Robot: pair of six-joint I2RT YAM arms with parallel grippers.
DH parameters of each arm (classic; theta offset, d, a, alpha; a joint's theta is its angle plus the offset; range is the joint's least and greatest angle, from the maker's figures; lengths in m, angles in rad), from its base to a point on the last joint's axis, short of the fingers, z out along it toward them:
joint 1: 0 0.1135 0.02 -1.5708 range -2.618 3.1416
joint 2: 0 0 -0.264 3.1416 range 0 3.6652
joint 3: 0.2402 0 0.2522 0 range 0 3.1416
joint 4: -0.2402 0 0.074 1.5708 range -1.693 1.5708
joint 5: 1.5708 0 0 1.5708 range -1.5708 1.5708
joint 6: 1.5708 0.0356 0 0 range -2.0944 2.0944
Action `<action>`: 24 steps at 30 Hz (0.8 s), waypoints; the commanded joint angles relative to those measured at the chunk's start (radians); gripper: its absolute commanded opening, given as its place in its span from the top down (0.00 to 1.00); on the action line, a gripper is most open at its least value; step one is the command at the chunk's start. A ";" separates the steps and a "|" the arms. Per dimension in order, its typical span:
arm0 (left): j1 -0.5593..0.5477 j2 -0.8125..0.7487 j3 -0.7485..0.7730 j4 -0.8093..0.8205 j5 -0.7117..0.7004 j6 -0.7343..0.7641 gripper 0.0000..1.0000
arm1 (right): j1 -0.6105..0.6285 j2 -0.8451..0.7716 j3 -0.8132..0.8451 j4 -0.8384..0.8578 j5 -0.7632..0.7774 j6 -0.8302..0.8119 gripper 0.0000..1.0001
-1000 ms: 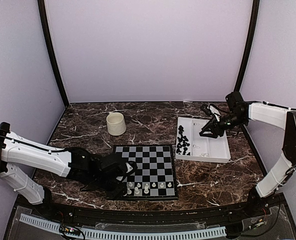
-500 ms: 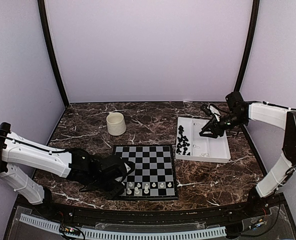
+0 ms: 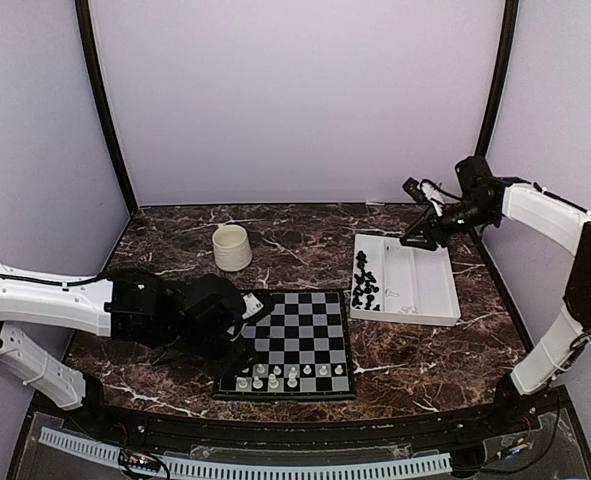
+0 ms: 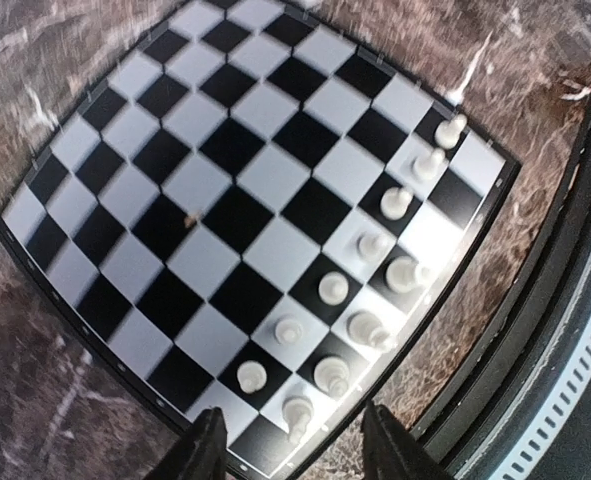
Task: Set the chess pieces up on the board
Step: Adjust the knight at b1, then pick up the bishop from the storage box.
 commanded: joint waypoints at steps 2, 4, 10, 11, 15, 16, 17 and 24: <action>0.037 -0.002 0.176 -0.004 -0.132 0.123 0.41 | -0.034 0.002 0.209 -0.018 0.091 0.092 0.44; 0.076 0.039 0.237 0.053 -0.164 0.152 0.36 | -0.050 0.021 0.269 0.018 0.137 0.177 0.12; 0.226 0.227 0.463 0.210 -0.071 0.132 0.27 | -0.080 0.187 0.368 -0.039 0.091 0.161 0.01; 0.233 0.246 0.486 0.221 -0.068 0.132 0.27 | -0.079 0.233 0.389 -0.112 0.075 0.090 0.06; 0.254 0.354 0.586 0.271 -0.002 0.161 0.31 | -0.065 0.369 0.422 -0.293 0.152 -0.121 0.36; 0.258 0.365 0.591 0.277 0.027 0.173 0.32 | -0.063 0.382 0.397 -0.292 0.160 -0.158 0.44; 0.265 0.383 0.600 0.290 0.041 0.182 0.33 | -0.061 0.383 0.366 -0.276 0.170 -0.190 0.46; 0.304 0.463 0.658 0.287 0.120 0.210 0.36 | -0.001 0.365 0.234 -0.234 0.236 -0.334 0.52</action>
